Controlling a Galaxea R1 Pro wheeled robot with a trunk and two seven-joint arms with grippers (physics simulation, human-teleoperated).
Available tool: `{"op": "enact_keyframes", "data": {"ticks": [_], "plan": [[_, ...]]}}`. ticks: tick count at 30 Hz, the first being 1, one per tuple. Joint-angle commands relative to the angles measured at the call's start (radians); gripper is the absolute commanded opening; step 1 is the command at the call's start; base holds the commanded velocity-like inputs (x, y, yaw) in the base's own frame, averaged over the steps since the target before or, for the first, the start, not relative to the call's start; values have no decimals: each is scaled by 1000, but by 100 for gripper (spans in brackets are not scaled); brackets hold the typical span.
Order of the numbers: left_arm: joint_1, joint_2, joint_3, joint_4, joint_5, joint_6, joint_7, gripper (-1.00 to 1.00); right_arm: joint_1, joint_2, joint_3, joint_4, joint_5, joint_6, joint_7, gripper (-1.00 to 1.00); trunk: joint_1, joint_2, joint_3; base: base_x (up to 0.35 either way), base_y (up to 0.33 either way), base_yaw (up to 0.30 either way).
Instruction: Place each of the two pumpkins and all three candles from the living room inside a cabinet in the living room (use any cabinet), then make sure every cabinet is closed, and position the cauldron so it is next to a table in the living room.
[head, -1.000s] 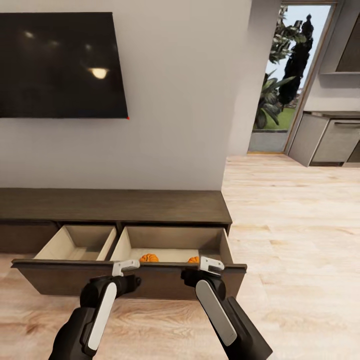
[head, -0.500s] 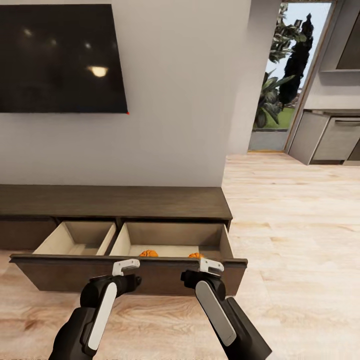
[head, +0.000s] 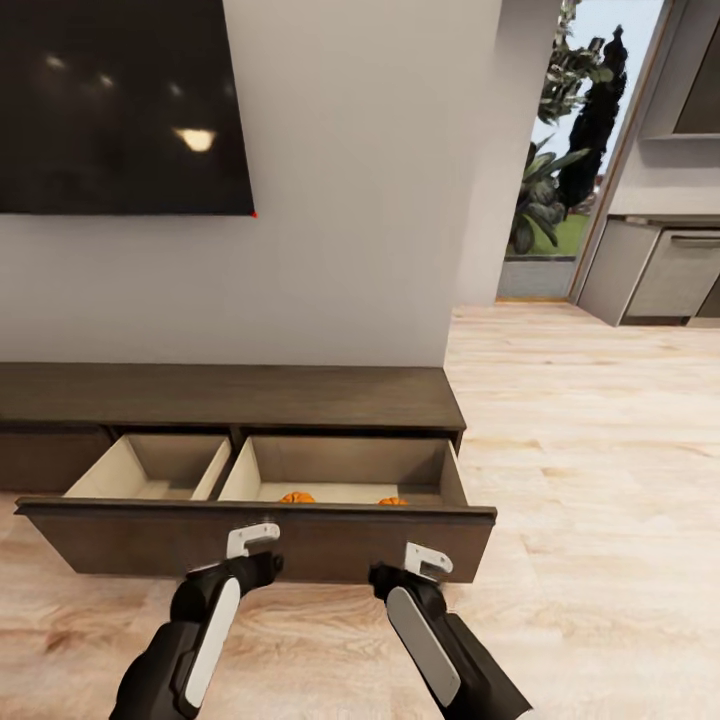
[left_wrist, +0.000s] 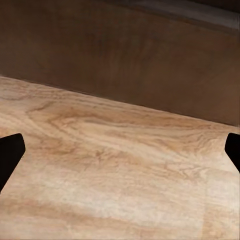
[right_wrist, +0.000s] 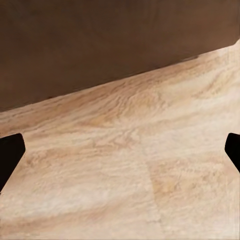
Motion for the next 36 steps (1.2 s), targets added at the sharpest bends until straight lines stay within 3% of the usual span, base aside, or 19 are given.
{"op": "enact_keyframes", "data": {"ticks": [1,4,8,10,16,21,25,27,34,36], "plan": [[0,3,-3,11,-1,-29,0,100,0,0,1,18,6,-30,11,100,4,-7,-3,0,0,0],[0,26,-11,62,-2,-141,0,100,0,-15,2,67,71,-118,56,100,15,-28,-13,0,0,0],[0,48,-24,160,-3,-328,-9,100,0,-21,1,140,216,-283,137,100,31,-56,-25,0,0,0],[0,50,-48,205,-4,-401,-14,100,0,-21,0,197,244,-352,161,100,38,-70,-31,0,0,0],[-1,65,-102,332,-7,-560,-22,100,0,-21,1,259,262,-471,188,100,61,-112,-50,0,0,0],[0,70,-117,358,-15,-610,-32,100,0,-21,2,272,265,-498,193,100,70,-126,-68,0,0,0],[-1,70,-154,367,-68,-641,-102,100,0,-20,2,277,300,-518,219,100,72,-127,-84,0,0,0],[-1,70,-165,369,-97,-654,-135,100,0,-20,-2,278,339,-531,244,100,72,-127,-87,0,0,0],[-1,70,-168,369,-105,-658,-144,100,-3,-20,-4,279,352,-534,258,100,72,-127,-87,0,0,0],[-1,70,-171,370,-113,-668,-153,100,-8,-19,-7,293,364,-538,291,100,72,-127,-87,0,0,0]]}}
